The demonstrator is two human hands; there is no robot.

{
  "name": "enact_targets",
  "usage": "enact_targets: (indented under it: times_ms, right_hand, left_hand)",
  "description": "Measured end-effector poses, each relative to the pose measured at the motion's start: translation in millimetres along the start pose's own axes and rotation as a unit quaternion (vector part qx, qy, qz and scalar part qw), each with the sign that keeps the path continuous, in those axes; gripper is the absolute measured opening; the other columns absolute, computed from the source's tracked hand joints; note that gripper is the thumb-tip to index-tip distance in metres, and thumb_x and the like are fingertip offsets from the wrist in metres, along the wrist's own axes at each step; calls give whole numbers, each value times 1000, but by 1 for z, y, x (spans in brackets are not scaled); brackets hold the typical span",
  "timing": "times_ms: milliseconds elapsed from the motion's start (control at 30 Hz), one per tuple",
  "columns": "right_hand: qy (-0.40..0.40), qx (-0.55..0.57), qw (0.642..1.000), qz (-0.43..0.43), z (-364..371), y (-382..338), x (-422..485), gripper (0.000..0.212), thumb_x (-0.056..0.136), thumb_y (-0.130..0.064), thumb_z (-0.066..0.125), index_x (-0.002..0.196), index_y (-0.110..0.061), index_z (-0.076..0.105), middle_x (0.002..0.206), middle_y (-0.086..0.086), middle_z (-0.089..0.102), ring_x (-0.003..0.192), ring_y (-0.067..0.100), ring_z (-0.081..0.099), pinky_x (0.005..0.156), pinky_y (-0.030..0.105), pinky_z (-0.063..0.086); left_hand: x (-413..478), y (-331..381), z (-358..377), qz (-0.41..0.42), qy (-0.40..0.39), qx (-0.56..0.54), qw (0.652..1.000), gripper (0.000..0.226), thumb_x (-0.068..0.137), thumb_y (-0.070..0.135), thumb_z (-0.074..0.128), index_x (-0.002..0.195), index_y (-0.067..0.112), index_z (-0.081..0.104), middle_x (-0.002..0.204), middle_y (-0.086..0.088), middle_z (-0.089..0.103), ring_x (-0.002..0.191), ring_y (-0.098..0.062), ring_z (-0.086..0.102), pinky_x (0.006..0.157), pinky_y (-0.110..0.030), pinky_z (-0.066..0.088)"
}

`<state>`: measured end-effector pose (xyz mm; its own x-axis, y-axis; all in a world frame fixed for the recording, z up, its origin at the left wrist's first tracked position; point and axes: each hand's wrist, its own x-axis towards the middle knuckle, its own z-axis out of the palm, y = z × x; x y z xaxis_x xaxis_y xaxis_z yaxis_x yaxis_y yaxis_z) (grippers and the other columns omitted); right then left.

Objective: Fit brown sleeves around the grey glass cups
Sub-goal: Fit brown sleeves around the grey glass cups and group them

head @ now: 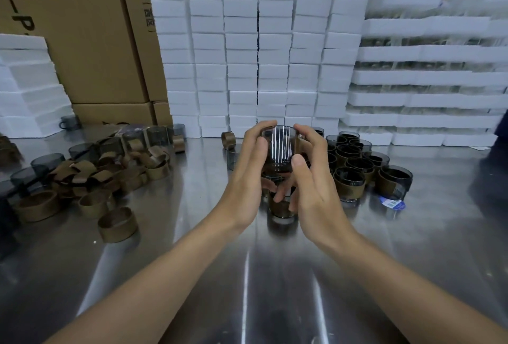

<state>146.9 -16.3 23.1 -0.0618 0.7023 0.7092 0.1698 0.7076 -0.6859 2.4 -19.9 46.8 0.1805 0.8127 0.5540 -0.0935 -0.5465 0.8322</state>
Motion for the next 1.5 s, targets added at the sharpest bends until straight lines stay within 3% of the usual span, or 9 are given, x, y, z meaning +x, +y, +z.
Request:
enact_targets:
  times_ms: [167,400,567,733,867,1067,1233,1400,1500]
  right_hand:
    - [4,-30,998,-50,-1,-16,-2,49,106,-38,42,154,-26,42,142,2,55,133,26,56,111,49,48]
    - [24,33,997,-58,0,-34,-5,47,98,-39,65,136,-16,52,116,-19,65,110,16,68,94,24,52]
    - [71,-10,995,-63,2,-40,-10,34,92,-45,63,113,-20,54,92,-13,63,83,16,64,76,28,51]
    - [75,-70,992,-74,1,-43,-10,41,89,-48,61,105,-11,54,89,3,55,78,18,55,70,30,45]
    - [61,-91,991,-73,-2,-43,-8,43,88,-47,60,103,-8,54,89,5,52,78,20,51,69,28,42]
    - [18,-14,998,-66,-8,-42,1,59,89,-46,72,135,-15,51,121,9,61,107,27,66,91,48,57]
    - [60,-174,978,-97,-8,-34,0,68,93,-59,66,152,-31,47,137,-18,50,124,-11,53,99,7,42]
    - [47,-222,966,-121,-13,-25,6,72,94,-51,68,160,-32,46,138,-11,55,129,8,54,111,25,44]
    - [46,-203,971,-120,-14,-23,7,79,89,-47,76,160,-26,46,139,-9,55,132,9,52,113,20,41]
  left_hand:
    - [-6,1,4,73,-14,74,995,38,117,44,27,148,39,49,136,6,67,119,-18,69,89,-24,53]
    - [-15,9,16,80,19,54,995,30,116,30,26,132,22,50,110,6,65,104,-19,66,93,-35,56]
    - [-19,15,25,72,17,39,997,26,115,23,27,118,15,52,97,15,60,91,-5,59,85,-19,48]
    - [-21,16,30,85,28,18,996,38,110,39,32,104,5,47,90,-14,47,82,-34,47,76,-37,44]
    - [-22,15,28,98,24,37,994,37,110,40,30,99,8,44,86,-8,41,78,-27,42,73,-30,41]
    - [-15,22,25,73,53,-39,995,36,114,36,29,127,15,54,109,0,67,100,-16,66,87,-32,55]
    - [-11,26,23,2,76,-90,993,46,116,40,33,148,20,59,135,1,73,126,-16,69,104,-36,55]
    - [-4,27,14,-78,40,-87,992,60,97,45,66,154,27,57,140,0,72,130,-14,69,110,-37,55]
    - [1,28,8,-114,61,-131,983,55,92,34,76,142,13,66,128,-12,75,117,-21,74,101,-39,57]
